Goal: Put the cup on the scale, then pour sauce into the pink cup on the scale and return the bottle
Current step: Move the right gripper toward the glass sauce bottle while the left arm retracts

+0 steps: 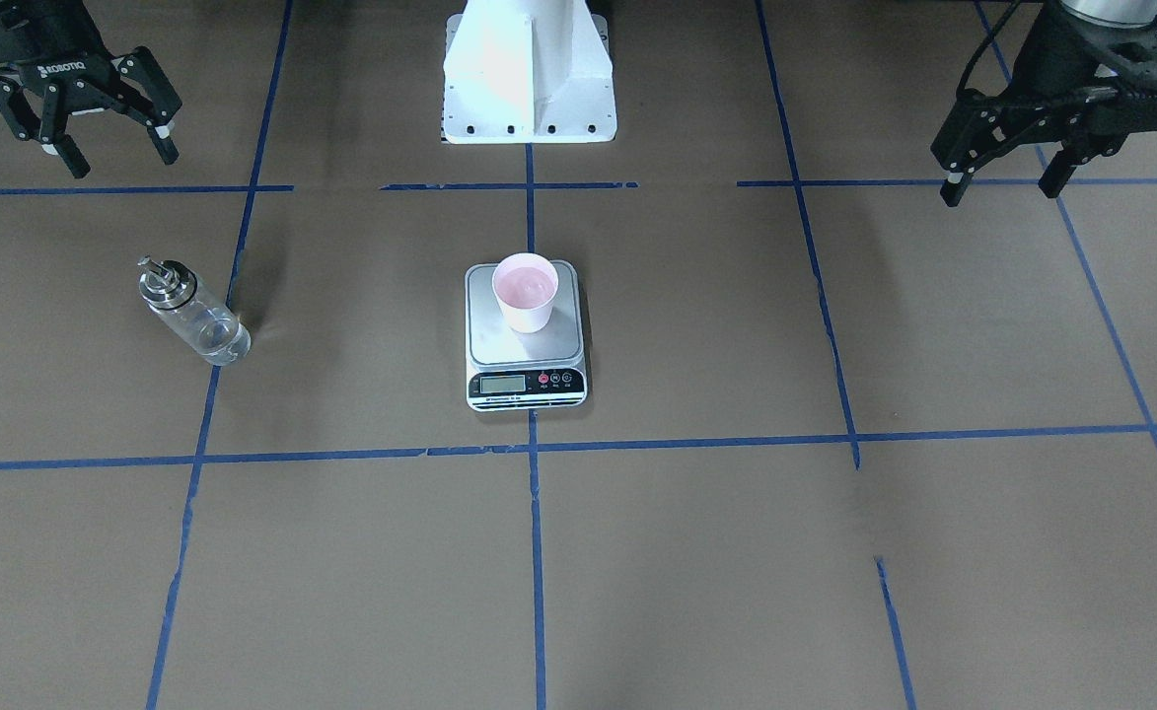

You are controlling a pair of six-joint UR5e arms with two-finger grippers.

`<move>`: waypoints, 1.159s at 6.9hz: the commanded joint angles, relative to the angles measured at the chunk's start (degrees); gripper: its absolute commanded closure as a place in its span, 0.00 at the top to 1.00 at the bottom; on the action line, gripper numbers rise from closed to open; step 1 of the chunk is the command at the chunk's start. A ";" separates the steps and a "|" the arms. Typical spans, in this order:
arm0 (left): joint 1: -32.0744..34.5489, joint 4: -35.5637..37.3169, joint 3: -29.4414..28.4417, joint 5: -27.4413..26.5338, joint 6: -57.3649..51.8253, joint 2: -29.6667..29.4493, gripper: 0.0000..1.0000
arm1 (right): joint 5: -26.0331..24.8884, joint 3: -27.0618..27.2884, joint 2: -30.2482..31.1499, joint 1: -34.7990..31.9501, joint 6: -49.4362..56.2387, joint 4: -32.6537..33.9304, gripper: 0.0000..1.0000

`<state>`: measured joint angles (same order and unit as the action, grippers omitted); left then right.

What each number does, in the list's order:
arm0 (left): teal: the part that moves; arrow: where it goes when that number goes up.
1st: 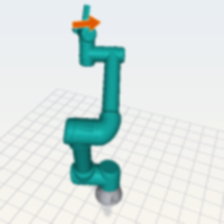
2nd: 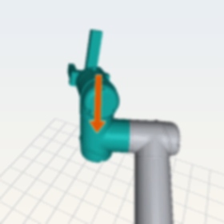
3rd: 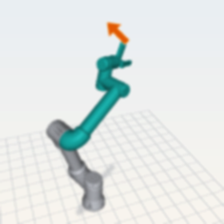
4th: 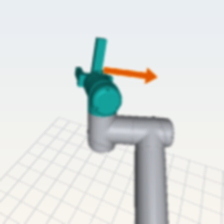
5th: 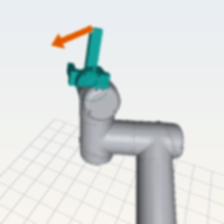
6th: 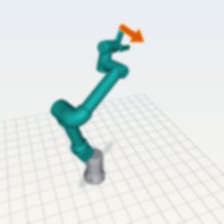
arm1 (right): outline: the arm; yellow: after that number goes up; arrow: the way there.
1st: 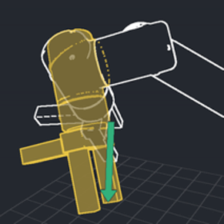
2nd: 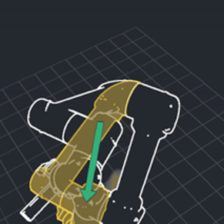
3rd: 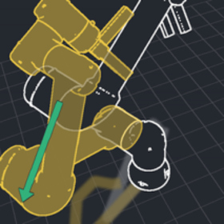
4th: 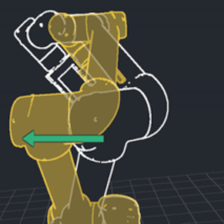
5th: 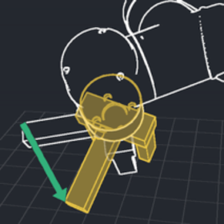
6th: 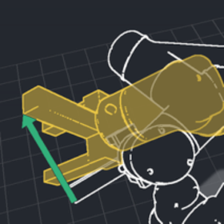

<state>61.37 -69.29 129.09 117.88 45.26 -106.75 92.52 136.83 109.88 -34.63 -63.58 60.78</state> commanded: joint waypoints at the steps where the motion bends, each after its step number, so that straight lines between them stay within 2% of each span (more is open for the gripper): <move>1: 0.07 -0.15 -0.07 -0.02 -0.17 0.14 1.00 | -11.97 -8.89 6.05 6.66 -0.14 -18.96 1.00; 2: 0.16 -0.15 -0.07 -0.02 -0.17 0.14 1.00 | -20.89 -10.77 6.05 11.37 -0.14 -19.47 1.00; 3: 0.24 -0.24 -0.15 -0.11 -1.83 1.09 1.00 | -22.11 -11.40 5.96 12.64 -0.49 -19.56 1.00; 4: 3.38 -0.67 -0.24 0.07 -11.41 5.19 1.00 | -24.03 -11.49 5.70 13.09 -0.67 -19.56 1.00; 7: 15.24 -0.76 -6.98 2.88 -39.28 8.40 1.00 | -34.84 -13.69 3.43 19.23 -5.84 -19.56 1.00; 8: 19.54 -4.59 -8.93 2.80 -48.07 11.88 1.00 | -38.43 -15.61 2.81 20.64 -5.85 -19.65 1.00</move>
<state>75.96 -70.96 122.78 120.37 7.94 -97.80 58.26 122.97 113.63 -15.90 -68.68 41.21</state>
